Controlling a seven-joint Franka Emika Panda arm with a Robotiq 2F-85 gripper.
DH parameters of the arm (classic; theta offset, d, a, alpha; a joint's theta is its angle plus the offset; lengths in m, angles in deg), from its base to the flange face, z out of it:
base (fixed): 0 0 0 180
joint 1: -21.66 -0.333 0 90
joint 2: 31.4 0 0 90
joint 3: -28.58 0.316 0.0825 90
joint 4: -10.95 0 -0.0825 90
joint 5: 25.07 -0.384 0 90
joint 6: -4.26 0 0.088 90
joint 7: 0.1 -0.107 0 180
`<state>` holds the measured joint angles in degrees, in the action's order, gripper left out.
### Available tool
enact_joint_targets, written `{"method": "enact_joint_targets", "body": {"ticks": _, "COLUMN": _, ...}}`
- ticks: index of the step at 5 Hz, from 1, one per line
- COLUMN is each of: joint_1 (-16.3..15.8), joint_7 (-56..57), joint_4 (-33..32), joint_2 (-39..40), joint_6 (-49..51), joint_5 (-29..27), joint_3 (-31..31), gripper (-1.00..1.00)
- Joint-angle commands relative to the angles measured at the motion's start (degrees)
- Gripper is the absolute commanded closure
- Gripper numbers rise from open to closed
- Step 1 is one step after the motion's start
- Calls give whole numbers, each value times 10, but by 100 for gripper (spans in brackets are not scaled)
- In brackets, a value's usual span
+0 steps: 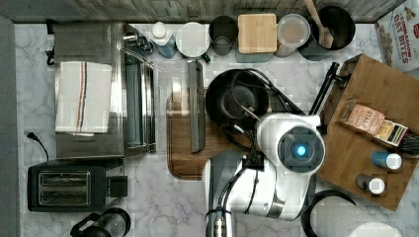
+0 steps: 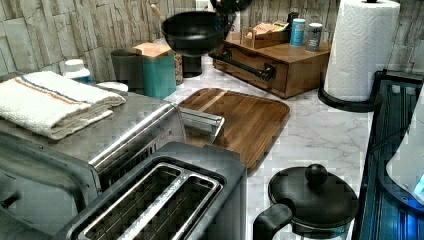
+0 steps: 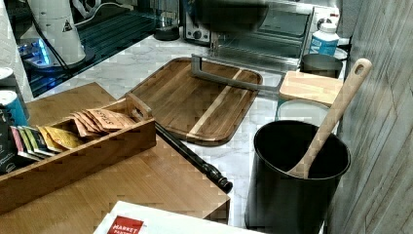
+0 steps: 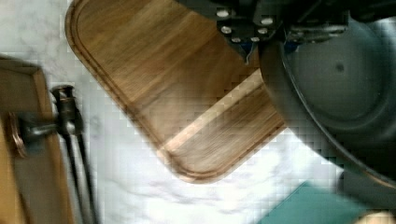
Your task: Pick up the bowl.
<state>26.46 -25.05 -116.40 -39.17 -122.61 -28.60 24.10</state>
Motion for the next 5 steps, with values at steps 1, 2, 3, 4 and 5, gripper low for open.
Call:
{"method": "enact_joint_targets", "body": {"ticks": 1, "joint_1": -35, "joint_7": 218, "joint_4": 206, "joint_2": 37, "joint_6": 121, "joint_5": -5, "joint_3": 2, "gripper": 100}}
{"method": "enact_joint_targets", "body": {"ticks": 2, "joint_1": -41, "joint_7": 217, "joint_4": 206, "joint_2": 37, "joint_6": 121, "joint_5": -4, "joint_3": -4, "gripper": 100}}
{"method": "enact_joint_targets", "body": {"ticks": 3, "joint_1": -43, "joint_7": 217, "joint_4": 206, "joint_2": 37, "joint_6": 121, "joint_5": -4, "joint_3": -6, "gripper": 100}}
{"method": "enact_joint_targets", "body": {"ticks": 4, "joint_1": -42, "joint_7": 218, "joint_4": 206, "joint_2": 37, "joint_6": 121, "joint_5": -4, "joint_3": -5, "gripper": 100}}
{"method": "enact_joint_targets", "body": {"ticks": 5, "joint_1": -42, "joint_7": 217, "joint_4": 206, "joint_2": 37, "joint_6": 121, "joint_5": -4, "joint_3": -5, "gripper": 100}}
